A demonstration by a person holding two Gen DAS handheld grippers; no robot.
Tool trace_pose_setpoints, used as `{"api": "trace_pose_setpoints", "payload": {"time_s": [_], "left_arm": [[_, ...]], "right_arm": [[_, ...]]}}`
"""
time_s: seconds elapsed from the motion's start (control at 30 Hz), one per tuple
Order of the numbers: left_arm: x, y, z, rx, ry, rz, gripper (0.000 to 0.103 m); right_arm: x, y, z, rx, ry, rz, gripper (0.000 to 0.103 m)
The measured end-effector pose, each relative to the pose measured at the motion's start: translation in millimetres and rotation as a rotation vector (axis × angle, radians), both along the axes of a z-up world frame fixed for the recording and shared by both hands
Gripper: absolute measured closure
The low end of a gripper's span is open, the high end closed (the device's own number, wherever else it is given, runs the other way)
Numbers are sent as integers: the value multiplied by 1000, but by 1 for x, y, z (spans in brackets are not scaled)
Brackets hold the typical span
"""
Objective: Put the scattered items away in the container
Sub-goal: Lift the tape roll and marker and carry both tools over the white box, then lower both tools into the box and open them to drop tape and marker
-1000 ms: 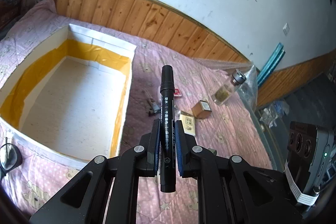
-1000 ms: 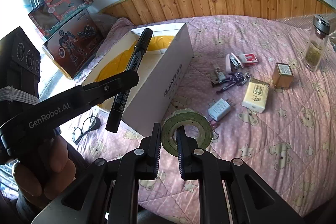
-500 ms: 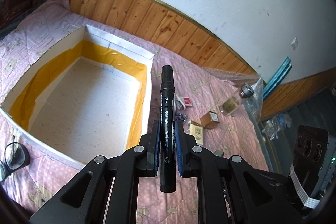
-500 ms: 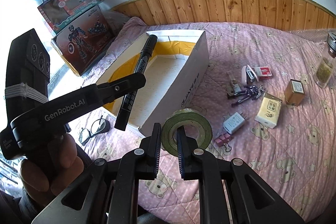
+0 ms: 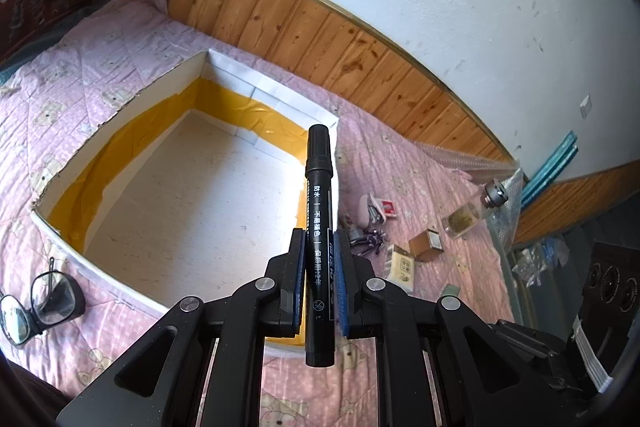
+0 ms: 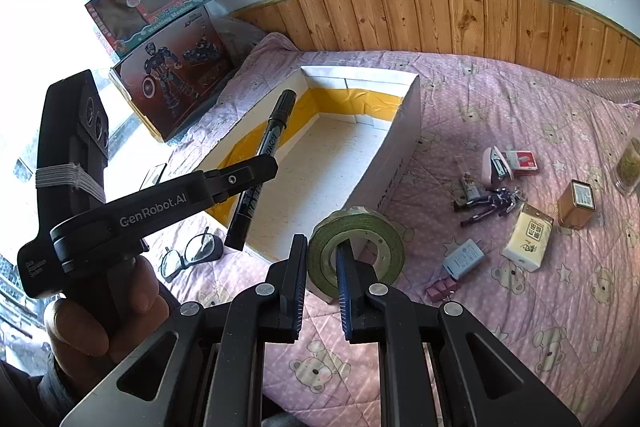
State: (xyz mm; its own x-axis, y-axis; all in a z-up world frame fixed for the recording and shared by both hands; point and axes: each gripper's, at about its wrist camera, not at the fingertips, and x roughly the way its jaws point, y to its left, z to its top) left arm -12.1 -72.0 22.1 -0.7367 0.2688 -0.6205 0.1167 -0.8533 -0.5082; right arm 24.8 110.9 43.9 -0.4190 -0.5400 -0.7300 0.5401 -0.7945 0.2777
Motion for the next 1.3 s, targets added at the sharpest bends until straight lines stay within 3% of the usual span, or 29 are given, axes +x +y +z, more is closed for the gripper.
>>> {"api": "trace_pose_setpoints", "payload": {"time_s": [0.3,0.93,1.3], "left_arm": [[-2,-11,2,-8,-16,22,89],[-22,-35,-2,-151,-138,79,89],[-39,-56,4,-61,-157,64,89]], "right_arm": [[-5,-15,5,-6,10,33,88],[-25,-44,9,-19,-11,91,88],[-45,-56,13,-24,-26,114,88]]}}
